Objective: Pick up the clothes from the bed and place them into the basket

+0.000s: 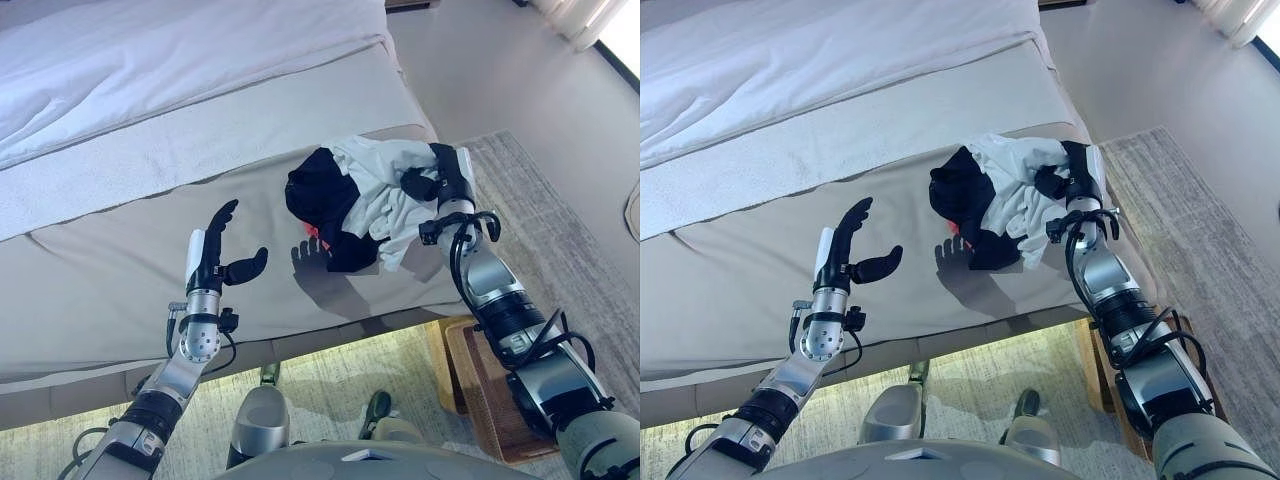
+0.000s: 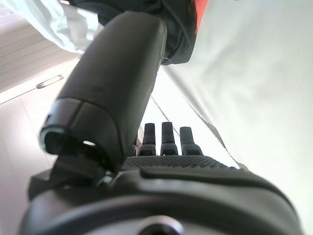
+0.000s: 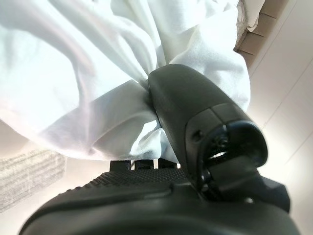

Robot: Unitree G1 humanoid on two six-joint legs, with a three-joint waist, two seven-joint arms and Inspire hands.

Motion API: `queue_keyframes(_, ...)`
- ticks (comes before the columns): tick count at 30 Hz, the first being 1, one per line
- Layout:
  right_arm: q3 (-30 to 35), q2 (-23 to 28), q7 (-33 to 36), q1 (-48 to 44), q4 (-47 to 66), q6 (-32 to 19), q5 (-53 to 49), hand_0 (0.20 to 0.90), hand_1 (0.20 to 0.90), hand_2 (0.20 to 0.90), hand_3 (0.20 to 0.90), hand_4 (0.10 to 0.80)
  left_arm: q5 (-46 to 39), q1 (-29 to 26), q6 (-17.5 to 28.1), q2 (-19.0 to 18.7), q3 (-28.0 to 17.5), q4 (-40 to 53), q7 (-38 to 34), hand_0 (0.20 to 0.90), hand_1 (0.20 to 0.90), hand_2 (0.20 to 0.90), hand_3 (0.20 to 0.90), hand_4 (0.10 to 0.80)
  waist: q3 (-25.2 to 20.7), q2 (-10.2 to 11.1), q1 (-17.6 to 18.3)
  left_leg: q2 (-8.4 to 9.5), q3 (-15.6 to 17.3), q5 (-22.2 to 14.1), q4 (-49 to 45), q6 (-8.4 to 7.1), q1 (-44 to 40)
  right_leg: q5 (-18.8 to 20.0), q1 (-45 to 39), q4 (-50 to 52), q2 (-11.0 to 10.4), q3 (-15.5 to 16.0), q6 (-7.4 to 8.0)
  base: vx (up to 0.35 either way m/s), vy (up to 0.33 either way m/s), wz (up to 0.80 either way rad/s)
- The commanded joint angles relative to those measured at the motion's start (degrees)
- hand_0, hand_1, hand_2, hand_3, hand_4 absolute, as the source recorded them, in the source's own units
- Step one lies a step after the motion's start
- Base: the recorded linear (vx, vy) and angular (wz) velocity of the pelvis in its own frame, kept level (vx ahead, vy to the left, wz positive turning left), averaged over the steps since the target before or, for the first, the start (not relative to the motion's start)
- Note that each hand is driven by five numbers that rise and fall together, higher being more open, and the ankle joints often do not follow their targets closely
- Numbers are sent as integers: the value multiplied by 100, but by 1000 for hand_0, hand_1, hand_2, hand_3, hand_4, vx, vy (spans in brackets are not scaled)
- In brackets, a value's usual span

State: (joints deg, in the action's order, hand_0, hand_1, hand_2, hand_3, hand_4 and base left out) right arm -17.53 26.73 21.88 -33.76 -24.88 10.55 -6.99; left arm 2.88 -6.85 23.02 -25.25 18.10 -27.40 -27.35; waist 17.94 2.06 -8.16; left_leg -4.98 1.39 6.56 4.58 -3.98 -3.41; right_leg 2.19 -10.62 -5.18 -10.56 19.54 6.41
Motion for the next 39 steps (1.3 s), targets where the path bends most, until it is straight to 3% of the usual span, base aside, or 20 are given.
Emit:
queue_keyframes(1, -95, 250, 68, -587, -178, -816, -87, 655, 655, 655, 615, 515, 55, -258, 476, 23, 82, -72, -107, 900, 900, 900, 900, 800, -1068, 7, -75, 149, 327, -801, 42, 275, -139, -371, 260, 537, 5, -160, -139, 0, 0, 0)
queue_keyframes(3, -126, 231, 69, -591, -204, -832, -131, 858, 858, 858, 851, 751, 51, -249, 475, 11, 74, -71, -94, 900, 900, 900, 900, 800, -1056, 9, -99, 152, 304, -793, 42, 274, -125, -379, 249, 538, 4, -141, -140, 0, 0, 0)
queue_keyframes(4, -137, 214, 46, -587, -217, -845, -142, 900, 900, 900, 900, 800, 69, -241, 485, 13, 68, -77, -97, 900, 900, 900, 900, 800, -1046, 14, -108, 154, 291, -789, 42, 274, -116, -380, 251, 541, 5, -137, -140, 0, 0, 0)
queue_keyframes(6, -199, 170, 73, -600, -219, -825, -161, 900, 900, 900, 900, 800, 66, -238, 487, 1, 68, -71, -99, 900, 900, 900, 900, 800, -1027, 16, -136, 159, 265, -773, 42, 274, -90, -385, 259, 547, 5, -123, -143, 0, 0, 0)
queue_keyframes(8, -228, 136, 107, -613, -233, -824, -149, 547, 547, 547, 488, 388, 73, -238, 476, 4, 65, -69, -102, 900, 900, 900, 900, 800, -1010, 18, -150, 160, 253, -766, 42, 275, -82, -383, 264, 549, 6, -109, -146, 0, 0, 0)
queue_keyframes(10, -228, 132, 94, -616, -237, -827, -147, 521, 521, 521, 458, 358, 74, -233, 480, 4, 59, -71, -101, 900, 900, 900, 900, 800, -1007, 20, -152, 159, 254, -767, 42, 273, -82, -384, 260, 545, 7, -108, -147, 0, 0, 0)
queue_keyframes(11, -254, 110, 82, -616, -225, -797, -131, 422, 422, 422, 343, 243, 84, -200, 479, -9, 47, -26, -82, 900, 900, 900, 900, 800, -996, 24, -172, 156, 246, -757, 42, 269, -69, -379, 253, 533, 7, -94, -147, 0, 0, 0)
queue_keyframes(12, -260, 111, 76, -618, -228, -791, -132, 396, 396, 396, 313, 213, 85, -195, 483, -9, 49, -25, -84, 900, 900, 900, 900, 800, -996, 25, -174, 155, 246, -753, 42, 268, -66, -376, 253, 530, 7, -93, -146, 0, 0, 0)
queue_keyframes(13, -274, 120, 73, -608, -223, -796, -142, 382, 382, 382, 296, 196, 85, -188, 490, -13, 48, -22, -90, 900, 900, 900, 900, 800, -992, 24, -174, 155, 245, -751, 42, 267, -64, -376, 251, 527, 9, -91, -146, 0, 0, 0)
queue_keyframes(16, -277, 150, 58, -624, -238, -787, -208, 418, 418, 418, 337, 237, 80, -192, 472, -32, 32, 2, -63, 900, 900, 900, 900, 800, -990, 32, -180, 150, 248, -750, 42, 263, -61, -376, 250, 526, 8, -83, -145, 0, 0, 0)
queue_keyframes(18, -268, 173, 46, -607, -226, -794, -230, 495, 495, 495, 428, 328, 78, -188, 470, -40, 22, 6, -56, 900, 900, 900, 900, 800, -992, 36, -173, 148, 253, -752, 42, 262, -62, -376, 248, 522, 9, -84, -144, 0, 0, 0)
queue_keyframes(20, -249, 177, 29, -583, -214, -788, -244, 535, 535, 535, 475, 375, 91, -175, 479, -38, 0, 4, -20, 900, 900, 900, 900, 800, -998, 37, -170, 148, 255, -747, 42, 259, -65, -370, 235, 507, 11, -84, -144, 0, 0, 0)
queue_keyframes(21, -254, 182, 21, -580, -216, -792, -239, 455, 455, 455, 381, 281, 90, -169, 483, -45, 12, 8, -19, 900, 900, 900, 900, 800, -1000, 37, -169, 147, 262, -746, 42, 256, -65, -368, 226, 498, 12, -80, -143, 0, 0, 0)
queue_keyframes(22, -261, 184, 25, -584, -229, -795, -229, 300, 300, 300, 200, 100, 91, -175, 488, -46, 25, -1, -27, 900, 900, 900, 900, 800, -1000, 36, -166, 145, 268, -745, 42, 253, -65, -365, 223, 495, 10, -80, -142, 0, 0, 0)
queue_keyframes(39, -61, 420, 390, -730, 41, -895, -69, 300, 300, 300, 200, 100, 56, -201, 463, -54, 17, -46, -70, 900, 900, 900, 900, 800, -1023, 19, -55, 105, 384, -760, 42, 229, -74, -317, 254, 423, 18, -144, -134, -1, 0, 0)
